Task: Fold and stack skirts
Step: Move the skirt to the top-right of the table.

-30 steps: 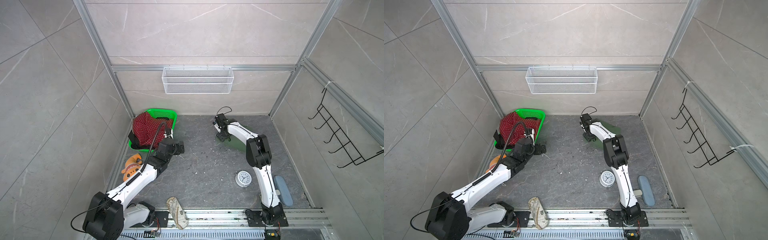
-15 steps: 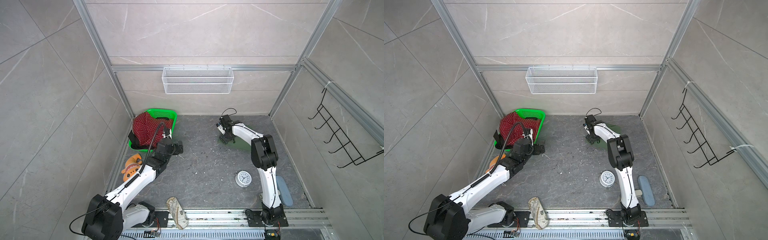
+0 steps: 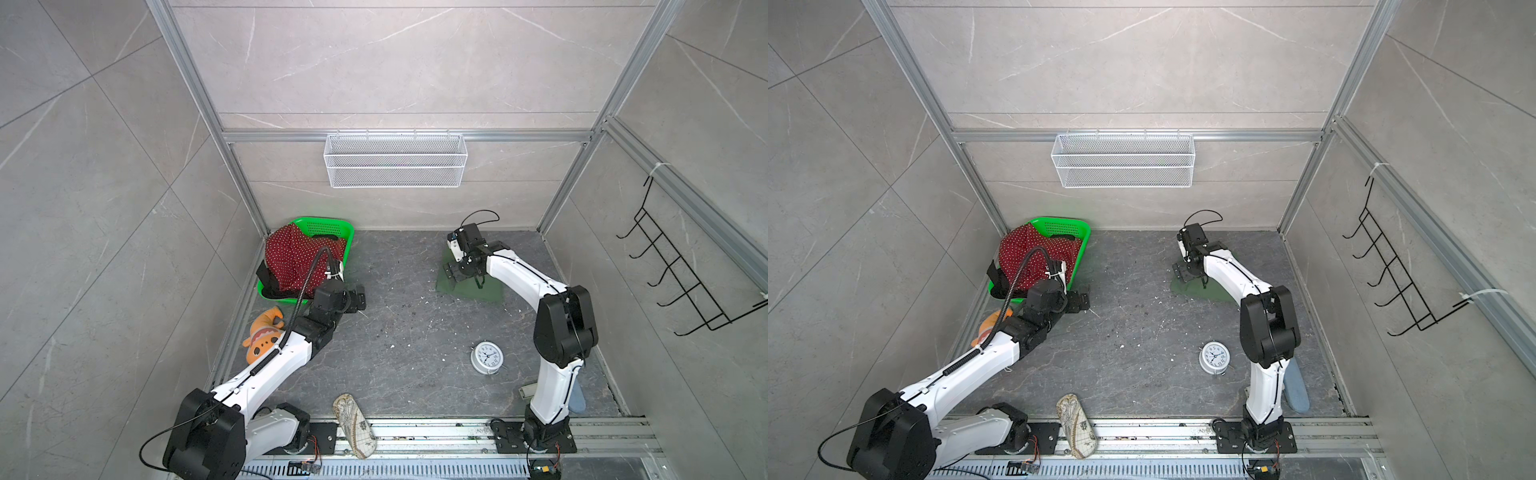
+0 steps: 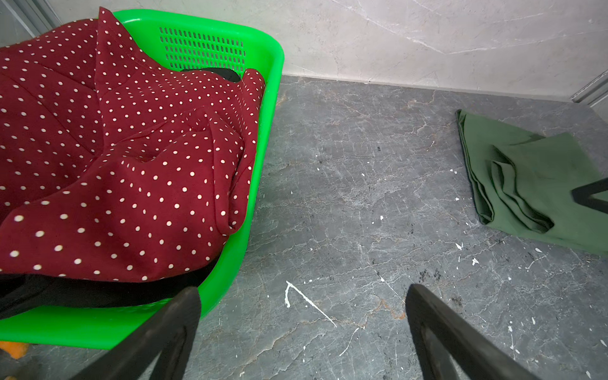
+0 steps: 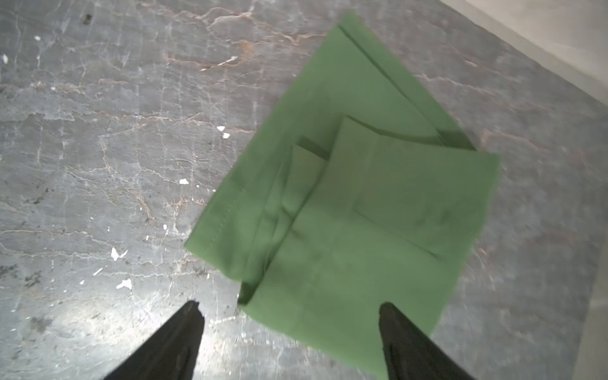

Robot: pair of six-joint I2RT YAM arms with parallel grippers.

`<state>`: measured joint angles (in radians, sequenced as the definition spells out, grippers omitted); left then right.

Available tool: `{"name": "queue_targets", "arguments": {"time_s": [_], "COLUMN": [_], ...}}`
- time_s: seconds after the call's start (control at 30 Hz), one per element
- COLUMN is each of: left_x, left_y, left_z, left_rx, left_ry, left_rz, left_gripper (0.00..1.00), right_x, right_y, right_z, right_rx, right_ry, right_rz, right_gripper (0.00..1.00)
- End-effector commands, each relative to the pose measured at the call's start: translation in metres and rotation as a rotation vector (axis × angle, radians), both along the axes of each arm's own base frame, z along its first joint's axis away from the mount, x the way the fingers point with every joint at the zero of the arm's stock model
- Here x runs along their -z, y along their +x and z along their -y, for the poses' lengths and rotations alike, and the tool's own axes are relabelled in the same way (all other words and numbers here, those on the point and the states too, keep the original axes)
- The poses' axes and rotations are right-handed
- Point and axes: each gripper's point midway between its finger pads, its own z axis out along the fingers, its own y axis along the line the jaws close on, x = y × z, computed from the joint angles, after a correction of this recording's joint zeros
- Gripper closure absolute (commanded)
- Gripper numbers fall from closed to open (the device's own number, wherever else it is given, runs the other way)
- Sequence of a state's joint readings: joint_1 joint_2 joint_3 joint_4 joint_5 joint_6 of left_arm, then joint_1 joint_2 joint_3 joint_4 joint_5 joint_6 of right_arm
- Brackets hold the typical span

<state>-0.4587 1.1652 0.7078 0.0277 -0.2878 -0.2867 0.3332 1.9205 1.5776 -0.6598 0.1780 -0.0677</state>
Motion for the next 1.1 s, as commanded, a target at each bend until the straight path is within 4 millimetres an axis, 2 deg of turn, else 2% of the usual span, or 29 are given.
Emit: {"name": "queue_targets", "arguments": {"time_s": [0.0,0.13,0.3,0.5,0.67,0.83,0.97,1.07], "left_x": [-0.010,-0.010,-0.012,-0.016,-0.018,-0.021,-0.023,-0.024], "left_y": [0.004,0.003,0.002,0.002,0.001,-0.001,-0.002,-0.003], "left_z": [-0.001,-0.001,-0.003,-0.005,-0.008,-0.012,-0.016,-0.019], "left_rx": [0.003,0.005,0.001,-0.005,-0.017,-0.028,-0.036,-0.044], "left_ry": [-0.008,-0.011,-0.013,-0.008,0.004,0.020,0.038,0.052], "left_rz": [0.042,0.044,0.049,0.050,0.051,0.052,0.054,0.053], "left_gripper": [0.00,0.00,0.00,0.00,0.00,0.00,0.00,0.00], "right_x": [0.017,0.038,0.065,0.094,0.109,0.114,0.114,0.115], "right_y": [-0.020,-0.035,-0.042,-0.031,-0.018,0.002,0.018,0.024], "right_z": [0.030,0.055,0.069,0.082,0.099,0.122,0.144,0.150], "right_rx": [0.152,0.254,0.340,0.398,0.435,0.450,0.407,0.361], "right_ry": [-0.066,-0.098,-0.027,0.016,-0.004,-0.051,-0.167,-0.226], "right_rz": [-0.080,-0.169,-0.239,-0.292,-0.322,-0.329,-0.317,-0.327], "right_gripper": [0.15,0.17,0.18,0.19,0.20,0.20,0.20,0.20]}}
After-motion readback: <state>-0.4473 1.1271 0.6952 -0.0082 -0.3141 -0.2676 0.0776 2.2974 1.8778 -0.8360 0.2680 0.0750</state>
